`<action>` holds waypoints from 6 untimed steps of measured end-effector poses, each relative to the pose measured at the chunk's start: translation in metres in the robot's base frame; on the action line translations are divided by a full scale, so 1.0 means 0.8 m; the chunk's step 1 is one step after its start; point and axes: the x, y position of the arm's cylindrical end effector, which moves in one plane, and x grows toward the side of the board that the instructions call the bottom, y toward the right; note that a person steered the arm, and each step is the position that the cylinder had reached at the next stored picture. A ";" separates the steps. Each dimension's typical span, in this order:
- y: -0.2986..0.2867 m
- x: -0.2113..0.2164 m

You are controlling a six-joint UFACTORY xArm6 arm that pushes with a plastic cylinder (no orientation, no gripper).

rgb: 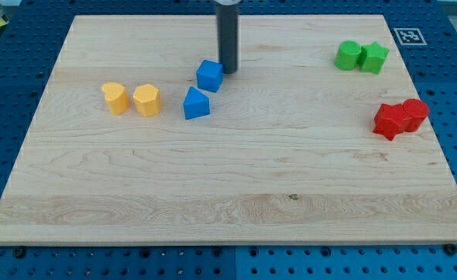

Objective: Push the blue cube towards the blue triangle

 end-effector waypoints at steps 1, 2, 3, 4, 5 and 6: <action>0.040 0.031; 0.035 0.009; -0.014 -0.019; -0.056 -0.012; -0.036 0.019; 0.005 0.057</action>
